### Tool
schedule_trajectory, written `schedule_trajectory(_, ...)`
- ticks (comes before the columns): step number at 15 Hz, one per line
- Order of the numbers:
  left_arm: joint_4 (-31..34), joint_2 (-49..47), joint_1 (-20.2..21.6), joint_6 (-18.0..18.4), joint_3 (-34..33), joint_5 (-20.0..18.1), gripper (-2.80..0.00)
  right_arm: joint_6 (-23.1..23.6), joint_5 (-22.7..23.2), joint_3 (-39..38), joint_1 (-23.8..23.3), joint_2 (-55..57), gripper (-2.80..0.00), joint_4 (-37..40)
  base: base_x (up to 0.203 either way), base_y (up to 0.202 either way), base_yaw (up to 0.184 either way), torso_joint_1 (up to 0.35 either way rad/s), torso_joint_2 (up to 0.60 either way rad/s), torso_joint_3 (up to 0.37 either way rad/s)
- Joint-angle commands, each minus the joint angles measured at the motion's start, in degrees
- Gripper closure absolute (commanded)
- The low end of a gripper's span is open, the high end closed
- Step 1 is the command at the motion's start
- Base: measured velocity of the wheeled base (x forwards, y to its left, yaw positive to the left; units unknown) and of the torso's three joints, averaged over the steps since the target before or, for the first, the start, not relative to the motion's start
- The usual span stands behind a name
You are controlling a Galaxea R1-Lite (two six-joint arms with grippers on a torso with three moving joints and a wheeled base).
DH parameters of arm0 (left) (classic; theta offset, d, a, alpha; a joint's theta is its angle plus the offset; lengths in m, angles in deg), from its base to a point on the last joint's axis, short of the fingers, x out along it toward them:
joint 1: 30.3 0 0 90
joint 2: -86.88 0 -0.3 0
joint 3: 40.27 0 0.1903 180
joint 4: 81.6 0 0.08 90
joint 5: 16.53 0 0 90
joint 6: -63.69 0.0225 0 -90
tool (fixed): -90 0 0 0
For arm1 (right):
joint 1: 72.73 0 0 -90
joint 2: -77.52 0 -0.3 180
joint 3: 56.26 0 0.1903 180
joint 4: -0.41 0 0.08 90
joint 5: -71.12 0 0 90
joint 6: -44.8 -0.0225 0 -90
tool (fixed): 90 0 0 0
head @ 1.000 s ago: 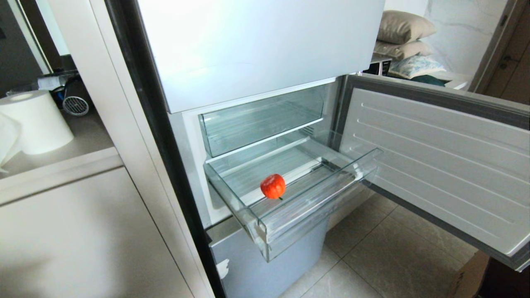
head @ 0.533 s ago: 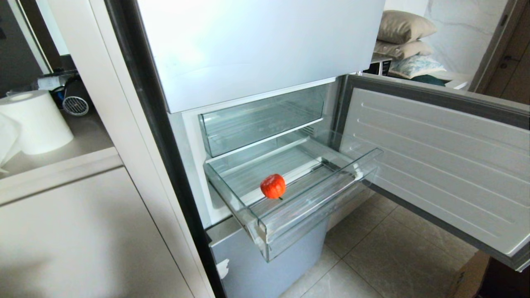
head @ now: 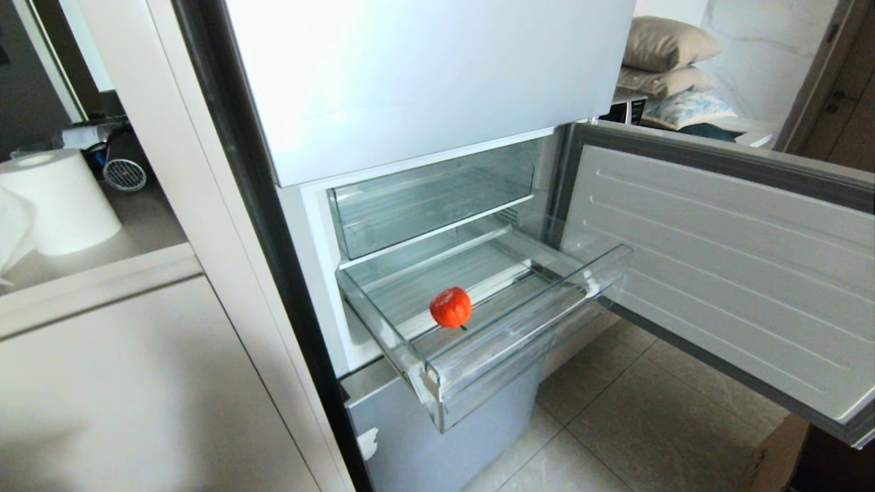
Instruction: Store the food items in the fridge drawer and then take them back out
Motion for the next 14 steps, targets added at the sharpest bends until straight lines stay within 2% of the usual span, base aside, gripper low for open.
schedule_trajectory(1, 0.1, 0.0, 0.0, 0.0, 0.0, 0.0, 0.00, 2.2, 0.1, 1.7, -0.3, 8.7, 0.00, -0.7, 0.000, 0.000, 0.000, 0.000, 0.00, 0.000)
schedule_trajectory(4, 0.1, 0.0, 0.0, 0.0, 0.0, 0.0, 0.00, 5.2, 0.3, 5.3, -0.8, 15.7, 0.00, -1.3, 0.000, 0.000, 0.000, 0.000, 0.00, 0.000)
schedule_trajectory(6, 0.0, 0.0, 0.0, 0.0, 0.0, 0.0, 0.00, 6.1, 0.3, 10.1, -0.9, 20.7, 0.00, -1.4, 0.000, 0.000, 0.000, 0.000, 0.00, 0.000)
schedule_trajectory(9, 0.0, 0.0, 0.0, 0.0, 0.0, 0.0, 0.00, 9.9, 0.4, 16.3, -0.7, 26.7, 0.00, -1.7, 0.000, 0.000, 0.000, 0.000, 0.00, 0.000)
schedule_trajectory(14, 0.0, 0.0, 0.0, 0.0, 0.0, 0.0, 0.00, 10.7, 0.3, 22.3, 0.4, 34.1, 0.00, -4.3, 0.000, 0.000, 0.000, 0.000, 0.00, 0.000)
